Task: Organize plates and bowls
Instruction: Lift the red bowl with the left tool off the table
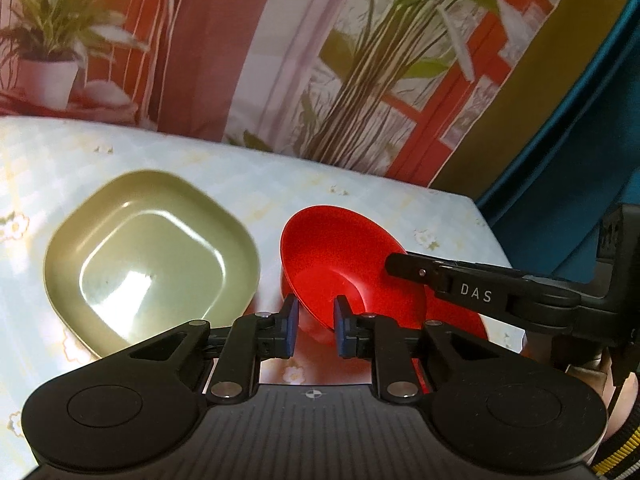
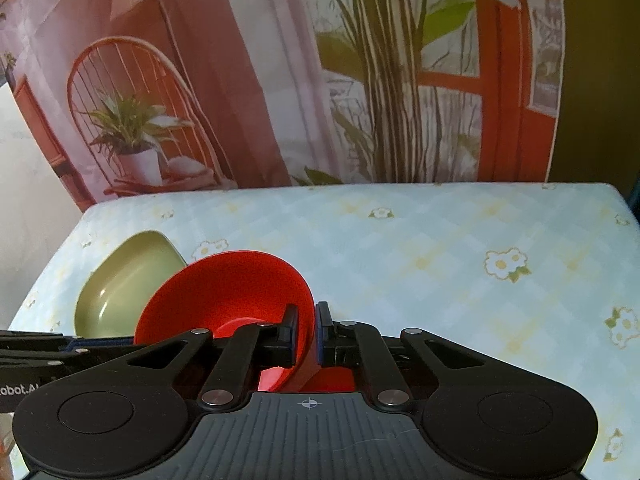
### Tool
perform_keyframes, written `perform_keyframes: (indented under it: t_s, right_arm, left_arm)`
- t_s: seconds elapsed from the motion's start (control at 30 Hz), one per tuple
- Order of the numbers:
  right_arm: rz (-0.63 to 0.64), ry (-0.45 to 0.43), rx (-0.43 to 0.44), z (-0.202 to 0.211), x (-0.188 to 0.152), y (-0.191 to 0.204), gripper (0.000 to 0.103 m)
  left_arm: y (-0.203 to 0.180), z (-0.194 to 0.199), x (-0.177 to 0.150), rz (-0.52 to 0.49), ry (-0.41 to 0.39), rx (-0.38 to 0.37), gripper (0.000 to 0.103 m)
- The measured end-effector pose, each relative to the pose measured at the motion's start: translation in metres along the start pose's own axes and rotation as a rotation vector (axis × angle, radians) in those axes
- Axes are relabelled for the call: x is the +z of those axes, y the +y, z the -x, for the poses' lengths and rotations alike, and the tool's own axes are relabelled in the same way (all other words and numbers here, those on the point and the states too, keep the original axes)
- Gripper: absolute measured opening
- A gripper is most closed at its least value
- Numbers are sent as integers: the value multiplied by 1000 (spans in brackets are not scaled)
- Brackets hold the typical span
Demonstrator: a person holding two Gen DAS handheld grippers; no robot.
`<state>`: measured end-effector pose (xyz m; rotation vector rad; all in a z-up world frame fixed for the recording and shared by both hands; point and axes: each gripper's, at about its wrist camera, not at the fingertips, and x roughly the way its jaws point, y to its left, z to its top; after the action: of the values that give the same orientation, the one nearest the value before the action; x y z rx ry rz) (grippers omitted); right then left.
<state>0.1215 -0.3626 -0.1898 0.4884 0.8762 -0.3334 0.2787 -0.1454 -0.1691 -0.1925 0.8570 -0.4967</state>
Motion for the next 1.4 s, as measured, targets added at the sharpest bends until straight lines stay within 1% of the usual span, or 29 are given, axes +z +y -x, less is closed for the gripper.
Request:
perform_keyframes:
  t_s: [0.2, 0.4, 0.63, 0.8, 1.03, 1.4]
  right_arm:
    - [-4, -37, -2, 23, 3, 4, 8]
    - [-9, -52, -13, 47, 0, 6, 8]
    - [-13, -65, -32, 76, -11, 9, 8]
    - [-21, -58, -40, 89, -23, 10, 8]
    - [-29, -36, -47, 99, -39, 9, 8]
    - [-41, -14, -45, 112, -53, 10, 8]
  left_arm:
    - [-8, 15, 1, -30, -19, -17, 20]
    - [-10, 31, -2, -37, -15, -79, 20]
    - [-15, 39, -12, -60, -1, -126, 20]
    - [-15, 46, -19, -79, 10, -153, 20]
    - [-14, 46, -27, -95, 38, -167, 20]
    - [-15, 46, -32, -111, 68, -175, 20]
